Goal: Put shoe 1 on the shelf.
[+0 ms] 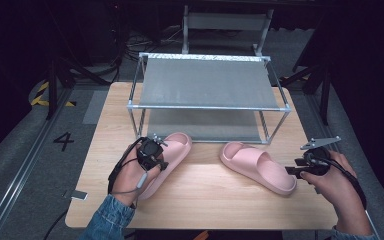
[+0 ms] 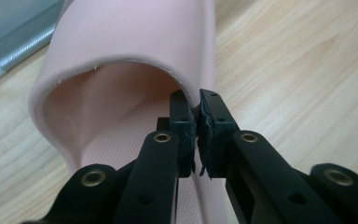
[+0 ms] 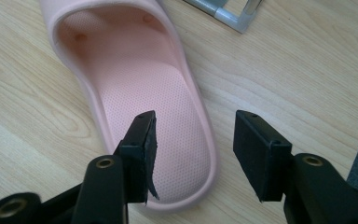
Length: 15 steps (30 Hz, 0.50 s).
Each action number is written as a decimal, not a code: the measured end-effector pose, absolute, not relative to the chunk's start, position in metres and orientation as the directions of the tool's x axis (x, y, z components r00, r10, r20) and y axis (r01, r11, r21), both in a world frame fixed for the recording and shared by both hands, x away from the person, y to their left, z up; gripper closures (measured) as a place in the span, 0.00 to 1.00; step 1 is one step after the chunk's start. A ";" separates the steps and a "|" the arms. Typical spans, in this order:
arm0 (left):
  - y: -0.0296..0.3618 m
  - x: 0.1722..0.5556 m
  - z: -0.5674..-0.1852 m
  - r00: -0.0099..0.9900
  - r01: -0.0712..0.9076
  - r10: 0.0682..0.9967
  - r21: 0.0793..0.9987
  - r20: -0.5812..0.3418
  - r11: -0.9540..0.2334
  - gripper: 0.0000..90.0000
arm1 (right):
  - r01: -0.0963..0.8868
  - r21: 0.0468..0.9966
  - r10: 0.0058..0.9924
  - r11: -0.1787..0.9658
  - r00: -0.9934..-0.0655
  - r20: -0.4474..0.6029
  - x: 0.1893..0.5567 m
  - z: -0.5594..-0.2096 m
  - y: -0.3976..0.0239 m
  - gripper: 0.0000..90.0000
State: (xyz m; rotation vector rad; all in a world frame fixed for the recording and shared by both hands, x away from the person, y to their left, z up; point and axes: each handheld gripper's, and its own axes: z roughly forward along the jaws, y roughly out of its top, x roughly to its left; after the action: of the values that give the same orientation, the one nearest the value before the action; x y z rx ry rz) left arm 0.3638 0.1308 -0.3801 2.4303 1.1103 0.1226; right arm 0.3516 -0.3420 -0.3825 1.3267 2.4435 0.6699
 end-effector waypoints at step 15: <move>0.120 0.357 -0.328 0.736 0.627 0.673 0.457 -0.081 -0.631 0.94 | 0.721 0.532 0.855 0.444 -0.519 -0.010 0.348 -0.377 -0.351 0.54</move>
State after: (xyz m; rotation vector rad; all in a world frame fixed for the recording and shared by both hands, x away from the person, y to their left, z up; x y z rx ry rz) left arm 0.3565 0.1201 -0.3276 2.4756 0.9894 0.1329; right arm 0.3481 -0.3514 -0.3774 1.3578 2.4219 0.6908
